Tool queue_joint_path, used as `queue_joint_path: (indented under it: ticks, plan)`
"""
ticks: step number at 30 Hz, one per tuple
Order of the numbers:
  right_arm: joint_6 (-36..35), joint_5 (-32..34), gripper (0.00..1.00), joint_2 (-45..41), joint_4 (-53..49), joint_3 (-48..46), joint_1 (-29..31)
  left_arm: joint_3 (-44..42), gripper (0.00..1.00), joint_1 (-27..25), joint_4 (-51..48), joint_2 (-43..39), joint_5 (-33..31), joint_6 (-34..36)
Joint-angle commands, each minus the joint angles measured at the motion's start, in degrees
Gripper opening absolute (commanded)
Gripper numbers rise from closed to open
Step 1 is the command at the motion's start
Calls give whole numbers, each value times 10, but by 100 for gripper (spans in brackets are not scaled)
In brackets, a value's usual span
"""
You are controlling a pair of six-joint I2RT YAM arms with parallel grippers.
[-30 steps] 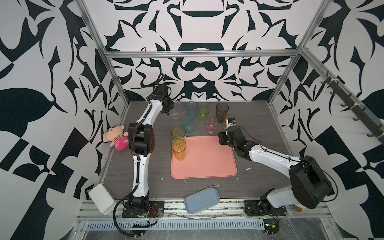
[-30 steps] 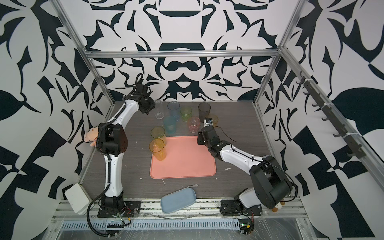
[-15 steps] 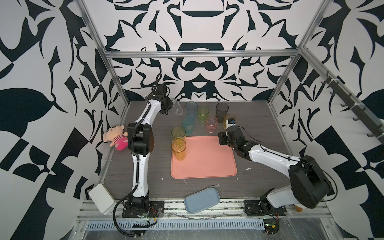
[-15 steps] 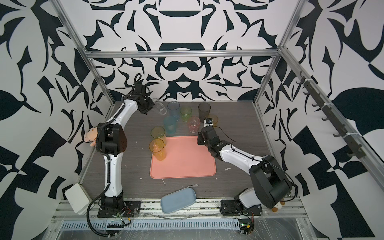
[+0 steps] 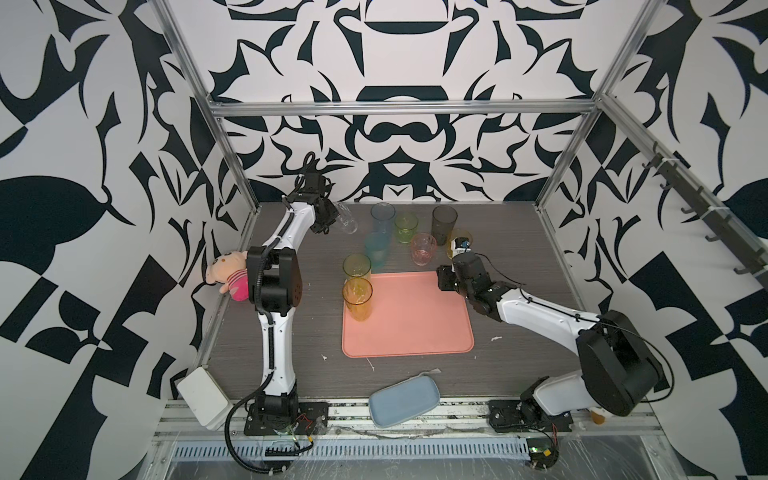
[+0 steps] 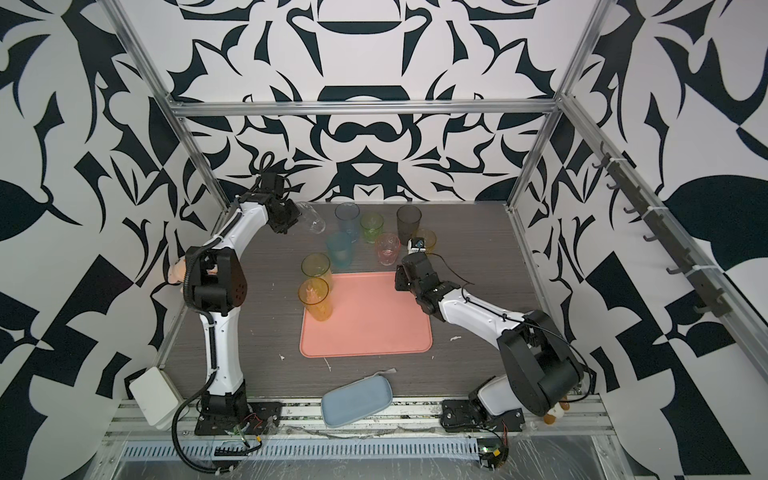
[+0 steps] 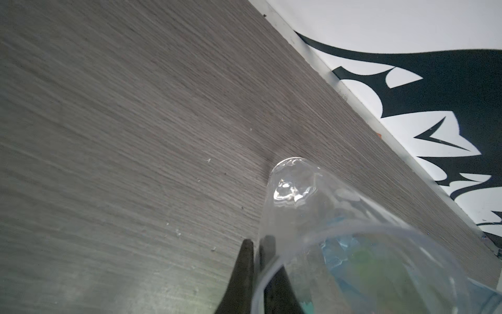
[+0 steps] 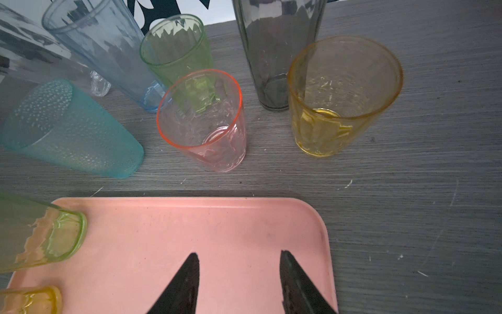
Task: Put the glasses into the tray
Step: 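Lift the clear glass with the left gripper and carry it toward the tray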
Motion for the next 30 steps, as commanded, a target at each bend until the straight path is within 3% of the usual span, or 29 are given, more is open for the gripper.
queue_joint_path:
  ticks: [1, 13, 30]
  plan:
    - [-1, 4, 51, -1, 7, 22, -1, -22, 2, 9, 10, -59, -13, 5]
    - [1, -1, 51, -1, 6, 21, 0, -67, 1, 14, -76, -168, -69, 43]
    - [4, -6, 51, -3, 0, 23, 0, -197, 1, -7, -313, -378, -158, 95]
